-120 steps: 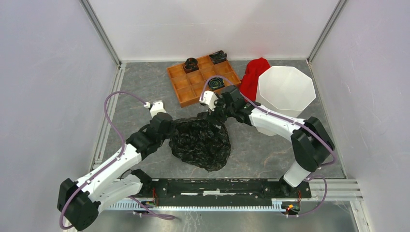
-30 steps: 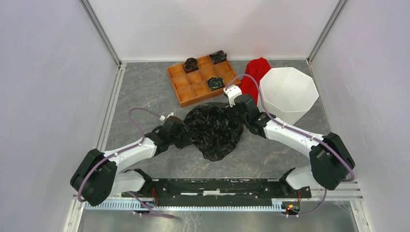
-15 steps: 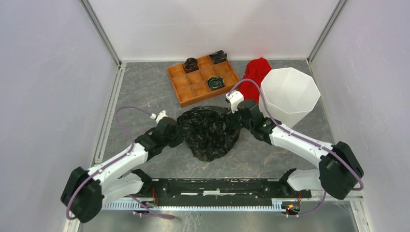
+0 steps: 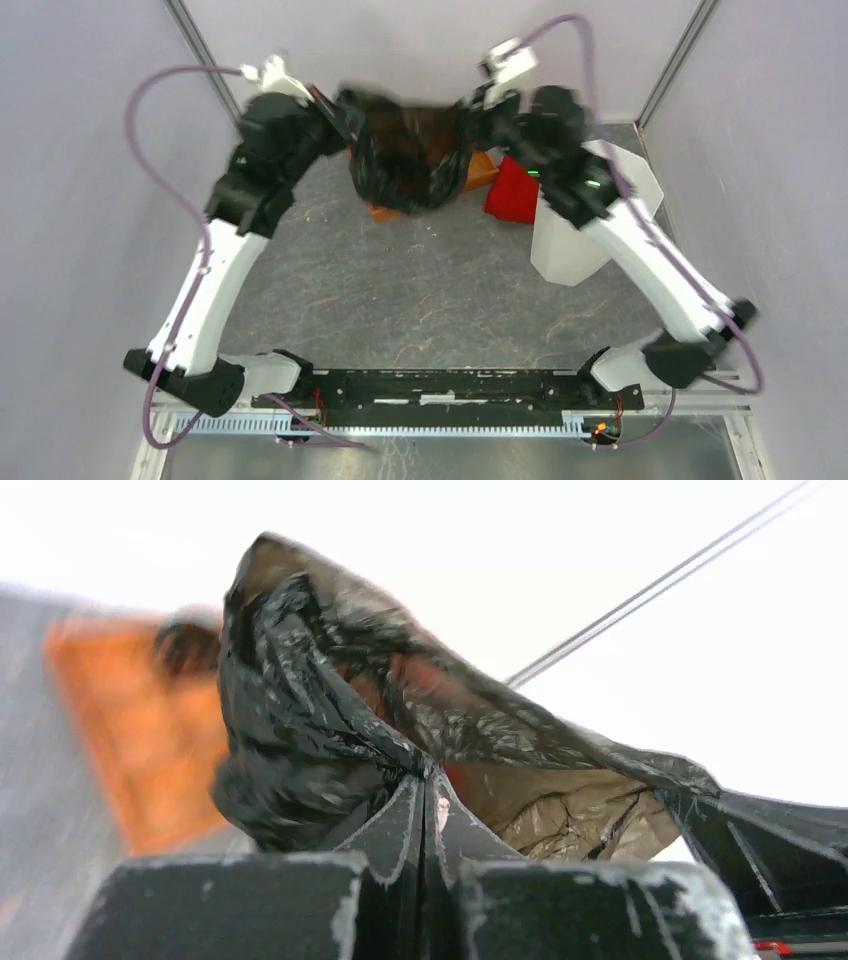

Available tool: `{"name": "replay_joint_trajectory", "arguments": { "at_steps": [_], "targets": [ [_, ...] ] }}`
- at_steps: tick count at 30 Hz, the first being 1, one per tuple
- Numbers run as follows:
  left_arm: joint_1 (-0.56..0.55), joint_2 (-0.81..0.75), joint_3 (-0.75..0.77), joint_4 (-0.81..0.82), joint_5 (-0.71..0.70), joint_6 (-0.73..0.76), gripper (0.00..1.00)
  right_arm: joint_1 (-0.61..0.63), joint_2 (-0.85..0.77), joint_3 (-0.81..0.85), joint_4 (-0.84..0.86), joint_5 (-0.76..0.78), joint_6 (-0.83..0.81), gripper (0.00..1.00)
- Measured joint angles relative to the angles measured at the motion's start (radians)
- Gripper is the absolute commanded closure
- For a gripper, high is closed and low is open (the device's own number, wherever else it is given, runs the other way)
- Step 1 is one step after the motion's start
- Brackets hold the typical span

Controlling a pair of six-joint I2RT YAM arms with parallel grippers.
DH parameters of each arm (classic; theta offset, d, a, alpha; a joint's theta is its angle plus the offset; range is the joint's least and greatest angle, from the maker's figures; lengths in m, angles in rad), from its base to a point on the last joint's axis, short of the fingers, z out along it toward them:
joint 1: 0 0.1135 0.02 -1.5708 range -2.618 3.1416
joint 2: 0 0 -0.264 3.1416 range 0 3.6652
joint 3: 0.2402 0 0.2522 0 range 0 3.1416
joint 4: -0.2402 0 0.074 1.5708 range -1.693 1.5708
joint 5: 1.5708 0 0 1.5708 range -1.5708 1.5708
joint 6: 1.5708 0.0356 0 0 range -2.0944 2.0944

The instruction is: Put the trash bags into the trash bin

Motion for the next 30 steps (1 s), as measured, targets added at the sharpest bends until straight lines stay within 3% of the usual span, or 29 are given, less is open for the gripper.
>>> {"name": "replay_joint_trajectory", "arguments": {
  "at_steps": [3, 8, 10, 13, 16, 18, 22, 28, 30],
  "targets": [
    [-0.002, -0.116, 0.095, 0.124, 0.051, 0.052, 0.98, 0.000, -0.223, -0.062, 0.189, -0.061, -0.038, 1.00],
    [-0.003, -0.514, -0.239, 0.225, -0.032, 0.072, 0.98, 0.001, -0.636, -0.529, 0.537, -0.138, -0.061, 0.99],
    [-0.002, -0.614, -0.422, 0.209, -0.079, 0.056, 0.98, 0.001, -0.644, -0.668, 0.602, -0.159, -0.050, 0.99],
    [-0.001, -0.624, -0.687, 0.142, -0.076, -0.006, 0.98, 0.004, -0.546, -0.896, 0.620, -0.217, -0.003, 0.99],
    [-0.001, -0.587, -0.919, -0.011, -0.034, -0.069, 0.98, 0.034, -0.418, -1.097, 0.525, -0.252, 0.039, 0.99],
    [-0.002, -0.614, -0.992, -0.132, -0.011, -0.106, 0.98, 0.090, -0.412, -1.165, 0.415, -0.260, 0.045, 0.99],
    [-0.002, -0.653, -0.890, -0.171, -0.005, -0.118, 0.98, 0.140, -0.441, -1.061, 0.341, -0.255, 0.029, 0.99],
    [-0.002, -0.443, -0.314, -0.124, -0.013, -0.034, 0.98, 0.137, -0.440, -0.586, 0.303, -0.185, -0.036, 0.99],
    [-0.002, -0.414, -0.200, -0.074, -0.026, -0.009, 0.98, 0.138, -0.449, -0.483, 0.352, -0.176, -0.049, 0.99]
  ]
}}
